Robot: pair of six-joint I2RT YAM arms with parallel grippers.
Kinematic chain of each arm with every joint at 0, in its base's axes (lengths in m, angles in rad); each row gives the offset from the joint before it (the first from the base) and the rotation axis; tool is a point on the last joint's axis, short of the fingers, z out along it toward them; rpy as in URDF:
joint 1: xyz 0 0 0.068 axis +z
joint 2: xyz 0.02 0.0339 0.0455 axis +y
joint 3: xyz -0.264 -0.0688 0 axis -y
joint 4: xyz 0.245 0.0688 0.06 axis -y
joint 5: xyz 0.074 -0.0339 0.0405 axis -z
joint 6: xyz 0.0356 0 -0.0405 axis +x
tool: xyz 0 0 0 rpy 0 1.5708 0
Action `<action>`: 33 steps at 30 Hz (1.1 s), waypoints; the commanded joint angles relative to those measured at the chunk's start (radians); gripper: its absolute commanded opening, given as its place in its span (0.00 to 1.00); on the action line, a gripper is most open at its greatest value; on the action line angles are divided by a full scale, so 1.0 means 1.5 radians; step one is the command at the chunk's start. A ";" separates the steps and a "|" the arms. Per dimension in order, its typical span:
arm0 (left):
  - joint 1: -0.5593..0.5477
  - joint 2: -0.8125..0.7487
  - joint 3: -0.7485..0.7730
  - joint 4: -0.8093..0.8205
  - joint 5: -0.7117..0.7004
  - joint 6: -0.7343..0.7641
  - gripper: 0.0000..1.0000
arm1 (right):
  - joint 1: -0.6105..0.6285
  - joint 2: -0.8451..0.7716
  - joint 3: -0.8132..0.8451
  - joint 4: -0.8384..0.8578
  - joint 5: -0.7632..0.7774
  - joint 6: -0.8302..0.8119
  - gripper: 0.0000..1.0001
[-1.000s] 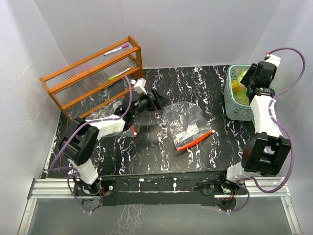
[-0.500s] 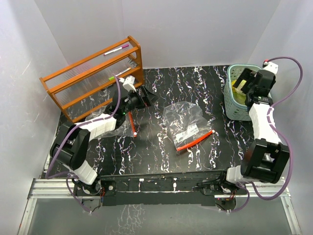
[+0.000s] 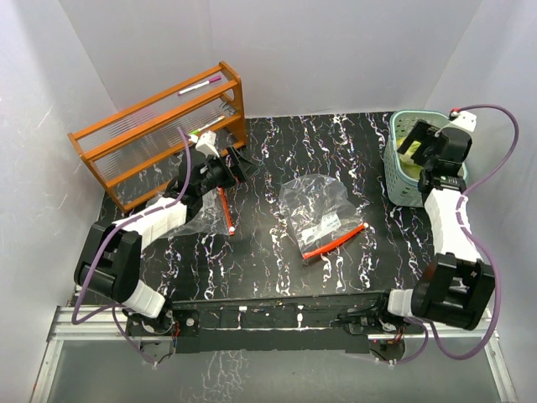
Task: Open the zip-top bag and remove the fake food
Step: Place the fake vegetable in the bin, then reset both arms
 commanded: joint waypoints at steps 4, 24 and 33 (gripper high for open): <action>0.007 -0.027 -0.006 -0.013 0.011 0.008 0.97 | 0.002 -0.109 0.017 0.096 0.030 -0.009 0.98; 0.042 -0.118 -0.029 -0.122 -0.049 0.045 0.97 | 0.227 -0.066 -0.365 0.447 -0.089 -0.105 0.98; 0.050 -0.144 -0.036 -0.150 -0.078 0.058 0.97 | 0.229 0.010 -0.443 0.562 -0.067 -0.115 0.98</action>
